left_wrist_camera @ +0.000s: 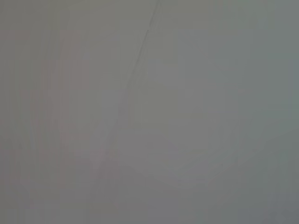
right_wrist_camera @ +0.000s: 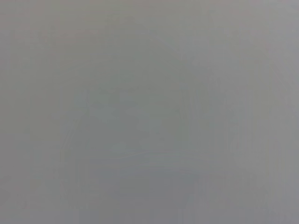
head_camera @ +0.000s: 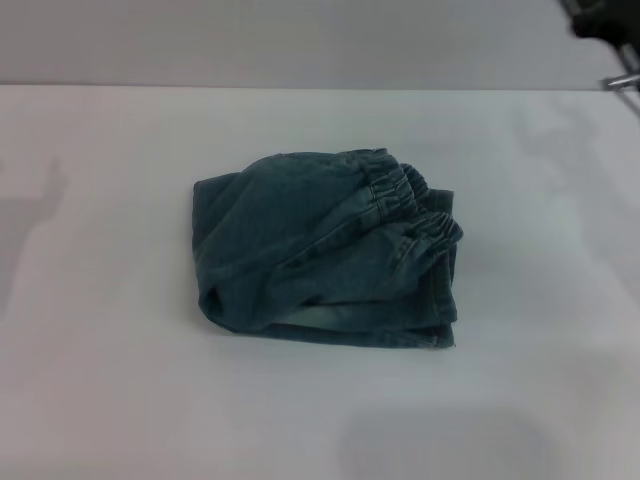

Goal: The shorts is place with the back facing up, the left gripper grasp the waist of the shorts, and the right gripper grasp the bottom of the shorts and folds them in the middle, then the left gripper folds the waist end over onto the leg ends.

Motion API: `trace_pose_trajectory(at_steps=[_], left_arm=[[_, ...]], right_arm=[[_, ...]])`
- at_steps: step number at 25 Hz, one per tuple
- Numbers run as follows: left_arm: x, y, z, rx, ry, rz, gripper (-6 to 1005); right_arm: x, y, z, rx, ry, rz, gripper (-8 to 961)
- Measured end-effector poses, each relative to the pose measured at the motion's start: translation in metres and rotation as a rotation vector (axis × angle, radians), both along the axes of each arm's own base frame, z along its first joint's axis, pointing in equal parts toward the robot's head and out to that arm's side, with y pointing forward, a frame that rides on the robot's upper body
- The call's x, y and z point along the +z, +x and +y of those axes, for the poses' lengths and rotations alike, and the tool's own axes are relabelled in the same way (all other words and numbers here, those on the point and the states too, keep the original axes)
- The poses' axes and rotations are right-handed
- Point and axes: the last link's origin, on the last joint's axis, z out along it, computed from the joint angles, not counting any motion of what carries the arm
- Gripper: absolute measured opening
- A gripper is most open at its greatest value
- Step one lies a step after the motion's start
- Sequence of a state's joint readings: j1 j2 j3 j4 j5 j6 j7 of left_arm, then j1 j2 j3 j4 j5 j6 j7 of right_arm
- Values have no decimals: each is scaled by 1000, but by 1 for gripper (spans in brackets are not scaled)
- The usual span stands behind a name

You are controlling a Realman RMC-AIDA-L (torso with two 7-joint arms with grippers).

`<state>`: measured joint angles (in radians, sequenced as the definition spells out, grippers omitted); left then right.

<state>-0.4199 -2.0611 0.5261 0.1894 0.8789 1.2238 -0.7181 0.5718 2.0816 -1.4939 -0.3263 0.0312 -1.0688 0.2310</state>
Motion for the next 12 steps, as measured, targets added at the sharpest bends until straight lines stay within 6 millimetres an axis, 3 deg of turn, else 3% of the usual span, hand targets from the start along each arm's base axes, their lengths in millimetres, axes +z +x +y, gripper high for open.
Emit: trace_pose_trajectory(at_steps=[12], left_arm=[[-12,-2,-16,-4,1,40,824]], right_arm=[[18,25,1,-127,112,52,590]])
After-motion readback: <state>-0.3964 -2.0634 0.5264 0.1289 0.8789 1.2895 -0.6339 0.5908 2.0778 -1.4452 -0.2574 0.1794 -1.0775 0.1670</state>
